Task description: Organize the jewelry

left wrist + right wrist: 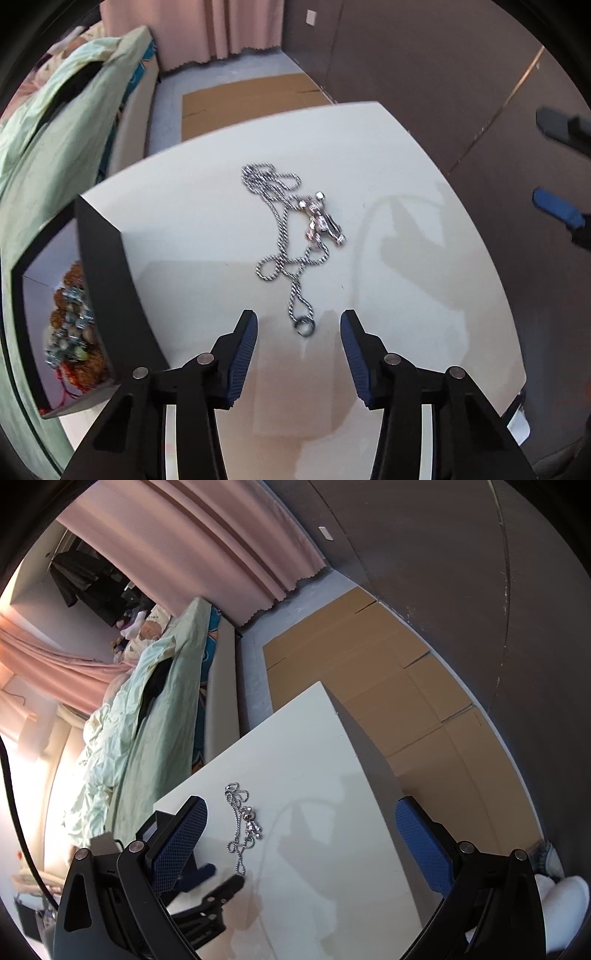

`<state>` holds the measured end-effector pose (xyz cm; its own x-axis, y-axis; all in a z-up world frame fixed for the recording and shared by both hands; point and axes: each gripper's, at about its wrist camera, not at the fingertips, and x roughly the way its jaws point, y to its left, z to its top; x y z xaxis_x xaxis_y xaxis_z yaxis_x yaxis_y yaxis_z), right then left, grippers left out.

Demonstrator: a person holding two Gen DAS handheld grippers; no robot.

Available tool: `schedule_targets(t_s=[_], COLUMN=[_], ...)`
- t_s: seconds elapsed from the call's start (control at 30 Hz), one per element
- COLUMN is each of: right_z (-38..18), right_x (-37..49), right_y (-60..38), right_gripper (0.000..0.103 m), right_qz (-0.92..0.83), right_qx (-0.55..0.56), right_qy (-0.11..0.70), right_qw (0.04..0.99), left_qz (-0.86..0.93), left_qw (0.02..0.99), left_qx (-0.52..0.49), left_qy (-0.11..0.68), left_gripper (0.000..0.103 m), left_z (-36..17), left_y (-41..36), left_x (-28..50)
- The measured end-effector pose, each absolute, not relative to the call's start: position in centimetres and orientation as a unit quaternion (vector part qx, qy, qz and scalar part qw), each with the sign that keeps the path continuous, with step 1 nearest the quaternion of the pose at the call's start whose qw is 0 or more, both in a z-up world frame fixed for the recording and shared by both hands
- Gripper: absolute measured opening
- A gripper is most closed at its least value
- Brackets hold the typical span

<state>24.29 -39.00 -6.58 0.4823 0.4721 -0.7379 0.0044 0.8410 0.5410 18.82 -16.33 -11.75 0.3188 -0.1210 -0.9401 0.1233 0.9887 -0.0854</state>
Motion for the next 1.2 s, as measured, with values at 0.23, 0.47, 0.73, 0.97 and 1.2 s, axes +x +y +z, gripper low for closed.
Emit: schedule_targets(t_s=[0.23, 0.47, 0.73, 0.97, 1.2], right_z=[-6.6, -7.1, -8.7, -10.0, -11.5], right_x=[24.2, 24.4, 25.2, 26.1, 27.1], right_y=[-38.7, -36.7, -33.1, -29.4, -25.7], right_gripper=[0.103, 0.096, 0.078, 0.066, 0.054], right_qz=[0.146, 0.174, 0.194, 0.195, 0.192], right_qx=[0.233, 0.199, 0.157, 0.113, 0.065], right_qy=[0.492, 0.505, 0.532, 0.549, 0.562], right_qw=[0.826, 0.821, 0.809, 0.805, 0.802], left_qz=[-0.066, -0.059, -0.042, -0.026, -0.015], left_qw=[0.816, 0.825, 0.845, 0.855, 0.859], left_qx=[0.041, 0.005, -0.034, -0.059, -0.076], left_qy=[0.572, 0.562, 0.532, 0.515, 0.507], left_gripper=[0.015, 0.013, 0.013, 0.013, 0.013], left_z=[-12.3, -11.1, -7.9, -6.2, -5.2], left_y=[-17.2, -14.8, -11.0, -7.8, -5.0], left_x=[18.5, 18.8, 19.2, 19.3, 19.0])
